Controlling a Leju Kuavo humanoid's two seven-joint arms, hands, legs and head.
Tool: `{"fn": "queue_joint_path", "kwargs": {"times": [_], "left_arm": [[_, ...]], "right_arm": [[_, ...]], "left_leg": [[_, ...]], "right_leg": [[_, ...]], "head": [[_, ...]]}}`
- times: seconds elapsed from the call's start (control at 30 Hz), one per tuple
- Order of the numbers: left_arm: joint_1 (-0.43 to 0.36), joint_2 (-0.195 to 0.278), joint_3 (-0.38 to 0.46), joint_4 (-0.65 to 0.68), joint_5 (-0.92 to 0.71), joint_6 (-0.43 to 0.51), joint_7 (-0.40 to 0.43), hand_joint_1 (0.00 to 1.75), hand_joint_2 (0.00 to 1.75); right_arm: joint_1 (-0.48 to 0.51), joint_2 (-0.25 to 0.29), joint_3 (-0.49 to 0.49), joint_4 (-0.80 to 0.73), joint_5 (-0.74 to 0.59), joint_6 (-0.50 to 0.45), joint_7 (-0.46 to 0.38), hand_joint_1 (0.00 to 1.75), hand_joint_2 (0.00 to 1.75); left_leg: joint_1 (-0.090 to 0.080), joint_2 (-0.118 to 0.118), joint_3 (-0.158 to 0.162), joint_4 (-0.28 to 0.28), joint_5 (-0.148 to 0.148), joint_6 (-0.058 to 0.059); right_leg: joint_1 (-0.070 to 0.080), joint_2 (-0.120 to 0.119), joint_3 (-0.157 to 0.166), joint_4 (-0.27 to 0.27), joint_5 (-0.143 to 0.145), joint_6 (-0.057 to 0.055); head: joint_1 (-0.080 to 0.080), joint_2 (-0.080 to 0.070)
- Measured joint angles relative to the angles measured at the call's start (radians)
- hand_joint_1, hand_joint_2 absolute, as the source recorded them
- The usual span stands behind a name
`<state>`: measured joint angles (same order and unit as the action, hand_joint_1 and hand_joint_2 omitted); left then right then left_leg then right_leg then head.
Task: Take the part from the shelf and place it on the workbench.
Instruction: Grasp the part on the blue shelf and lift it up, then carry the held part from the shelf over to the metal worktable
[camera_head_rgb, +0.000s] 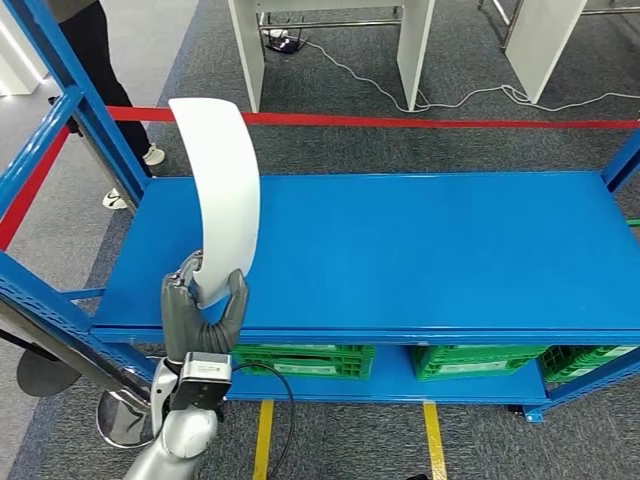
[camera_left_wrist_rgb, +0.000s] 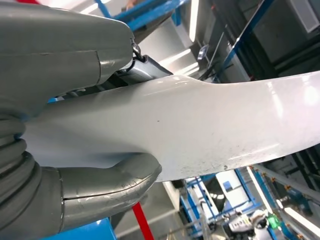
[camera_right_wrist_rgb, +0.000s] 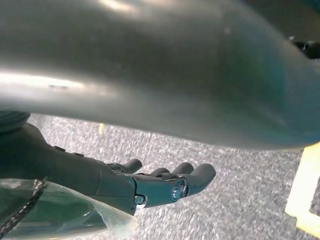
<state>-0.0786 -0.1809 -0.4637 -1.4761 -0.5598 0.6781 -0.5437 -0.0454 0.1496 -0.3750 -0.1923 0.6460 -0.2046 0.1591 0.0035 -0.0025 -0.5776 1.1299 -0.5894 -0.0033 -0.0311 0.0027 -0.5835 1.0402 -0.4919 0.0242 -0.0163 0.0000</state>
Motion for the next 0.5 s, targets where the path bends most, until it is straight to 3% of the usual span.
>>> {"fn": "queue_joint_path", "kwargs": {"times": [0.07,0.1,0.13,0.17,0.23,0.3,0.4,0.43,0.5], "left_arm": [[0.009,0.003,-0.016,-0.002,0.016,0.001,0.005,1.75,1.75],[0.014,0.005,-0.021,-0.002,0.022,0.001,0.007,1.75,1.75],[0.019,0.008,-0.026,-0.002,0.028,0.001,0.008,1.75,1.75],[0.022,0.009,-0.03,-0.003,0.033,0.001,0.009,1.75,1.75],[0.026,0.012,-0.037,-0.006,0.04,0.001,0.011,1.75,1.75],[0.029,0.013,-0.043,-0.011,0.043,0.001,0.014,1.75,1.75],[0.035,0.016,-0.047,-0.013,0.046,-0.004,0.017,1.75,1.75],[0.035,0.016,-0.049,-0.014,0.046,-0.006,0.017,1.75,1.75],[0.032,0.015,-0.054,-0.014,0.047,-0.013,0.018,1.75,1.75]], "right_arm": [[0.0,0.0,-0.004,0.0,0.004,0.001,-0.015,0.0,0.0],[0.0,0.0,-0.005,0.0,0.007,0.0,-0.02,0.0,0.0],[0.0,0.0,-0.005,0.0,0.009,-0.001,-0.025,0.0,0.0],[0.001,0.001,-0.006,0.0,0.011,-0.004,-0.03,0.0,0.0],[0.001,0.004,-0.007,0.0,0.015,-0.011,-0.041,0.0,0.0],[0.001,0.008,-0.008,0.0,0.018,-0.016,-0.055,0.0,0.0],[0.002,0.014,-0.01,0.0,0.019,-0.018,-0.069,0.0,0.0],[0.003,0.015,-0.012,0.0,0.017,-0.018,-0.074,0.0,0.0],[0.004,0.016,-0.017,0.0,0.015,-0.019,-0.085,0.0,0.0]], "left_leg": [[0.0,0.0,-0.046,0.123,-0.064,-0.002],[0.0,0.0,-0.06,0.165,-0.075,-0.001],[0.0,0.0,-0.06,0.175,-0.068,0.002],[-0.001,0.0,-0.043,0.146,-0.042,0.006],[-0.005,0.0,0.025,0.02,0.022,0.018],[-0.011,-0.001,0.072,-0.079,0.051,0.027],[-0.015,-0.001,0.07,-0.105,0.062,0.035],[-0.014,0.0,0.066,-0.111,0.071,0.04],[-0.01,0.003,0.051,-0.121,0.092,0.05]], "right_leg": [[0.005,-0.003,-0.006,0.0,0.004,-0.008],[0.007,-0.003,-0.009,0.0,0.006,-0.011],[0.009,-0.004,-0.011,0.0,0.008,-0.014],[0.011,-0.004,-0.014,0.001,0.011,-0.016],[0.013,-0.004,-0.017,0.0,0.016,-0.016],[0.013,-0.004,-0.023,0.0,0.026,-0.009],[0.011,-0.005,-0.032,-0.005,0.043,0.009],[0.01,-0.005,-0.037,-0.001,0.036,0.014],[0.012,-0.004,-0.061,0.052,-0.022,0.02]], "head": [[-0.001,0.0],[-0.001,0.0],[-0.001,0.0],[-0.001,0.0],[0.0,0.0],[0.0,0.0],[0.0,0.0],[0.0,0.0],[0.005,0.0]]}}
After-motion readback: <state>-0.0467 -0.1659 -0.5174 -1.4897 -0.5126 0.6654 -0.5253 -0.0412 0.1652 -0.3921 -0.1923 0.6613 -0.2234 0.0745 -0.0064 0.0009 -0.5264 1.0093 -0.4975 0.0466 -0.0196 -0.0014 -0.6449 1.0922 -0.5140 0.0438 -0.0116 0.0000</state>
